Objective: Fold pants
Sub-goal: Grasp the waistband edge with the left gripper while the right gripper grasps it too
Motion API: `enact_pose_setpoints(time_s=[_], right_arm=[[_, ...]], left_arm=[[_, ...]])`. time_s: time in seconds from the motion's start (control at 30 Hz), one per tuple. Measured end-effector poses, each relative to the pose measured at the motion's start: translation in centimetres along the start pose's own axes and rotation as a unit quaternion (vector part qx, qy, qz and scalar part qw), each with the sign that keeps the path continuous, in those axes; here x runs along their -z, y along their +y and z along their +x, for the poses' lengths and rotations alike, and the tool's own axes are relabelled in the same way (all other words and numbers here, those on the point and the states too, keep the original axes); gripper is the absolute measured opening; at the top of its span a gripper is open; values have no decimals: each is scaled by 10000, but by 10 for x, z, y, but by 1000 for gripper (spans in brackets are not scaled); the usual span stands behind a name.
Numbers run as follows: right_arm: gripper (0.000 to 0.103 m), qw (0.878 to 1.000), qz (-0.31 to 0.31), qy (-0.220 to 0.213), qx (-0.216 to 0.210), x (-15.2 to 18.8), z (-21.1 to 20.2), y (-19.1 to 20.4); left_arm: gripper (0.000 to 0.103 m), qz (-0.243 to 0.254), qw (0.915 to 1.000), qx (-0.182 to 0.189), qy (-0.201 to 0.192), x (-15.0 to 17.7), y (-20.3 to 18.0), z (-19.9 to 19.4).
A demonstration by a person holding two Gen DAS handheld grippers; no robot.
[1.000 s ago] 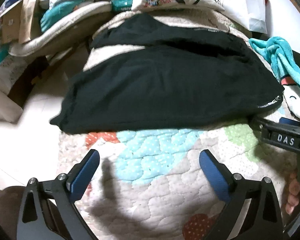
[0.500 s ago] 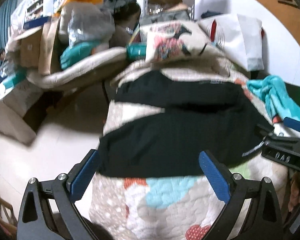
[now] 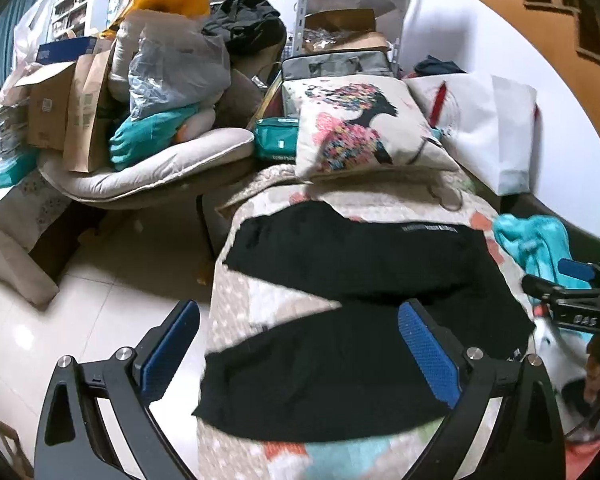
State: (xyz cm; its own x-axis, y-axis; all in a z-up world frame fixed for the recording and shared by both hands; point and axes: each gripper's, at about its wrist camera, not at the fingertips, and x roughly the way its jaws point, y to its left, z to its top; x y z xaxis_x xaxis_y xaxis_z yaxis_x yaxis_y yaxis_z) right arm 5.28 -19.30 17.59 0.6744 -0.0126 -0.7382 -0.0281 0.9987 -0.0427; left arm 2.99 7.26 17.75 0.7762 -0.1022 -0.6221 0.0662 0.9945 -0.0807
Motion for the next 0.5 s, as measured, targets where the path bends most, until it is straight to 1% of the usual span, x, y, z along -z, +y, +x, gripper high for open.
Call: enact_pose_setpoints(time_s=[0.13,0.17,0.23,0.3,0.33,0.4,0.5], right_arm=[[98,9995,-41,304,-49,-30,30,-21],[93,9994,-20,355,-5,-35,40,-28],[88,9988,122,476,-9,-42,62,-41],[82,9967,478,619,-199,-48,85,-60],[79,9956,606,662,-272,-49,93,-66],[79,9918,901,758,-495,-53,115,-82],[79,9873,1119,887,-689,-57,144,-96]], left_arm=[[100,-47,9998,-73,156,-34,23,41],[100,-91,9997,-81,214,-42,31,54],[100,-243,9990,-86,352,-52,46,79],[100,-465,9974,-13,544,-60,62,106],[99,-572,9964,41,626,-63,69,118],[87,-737,9938,179,808,-69,80,147],[85,-931,9900,158,1053,-75,89,188]])
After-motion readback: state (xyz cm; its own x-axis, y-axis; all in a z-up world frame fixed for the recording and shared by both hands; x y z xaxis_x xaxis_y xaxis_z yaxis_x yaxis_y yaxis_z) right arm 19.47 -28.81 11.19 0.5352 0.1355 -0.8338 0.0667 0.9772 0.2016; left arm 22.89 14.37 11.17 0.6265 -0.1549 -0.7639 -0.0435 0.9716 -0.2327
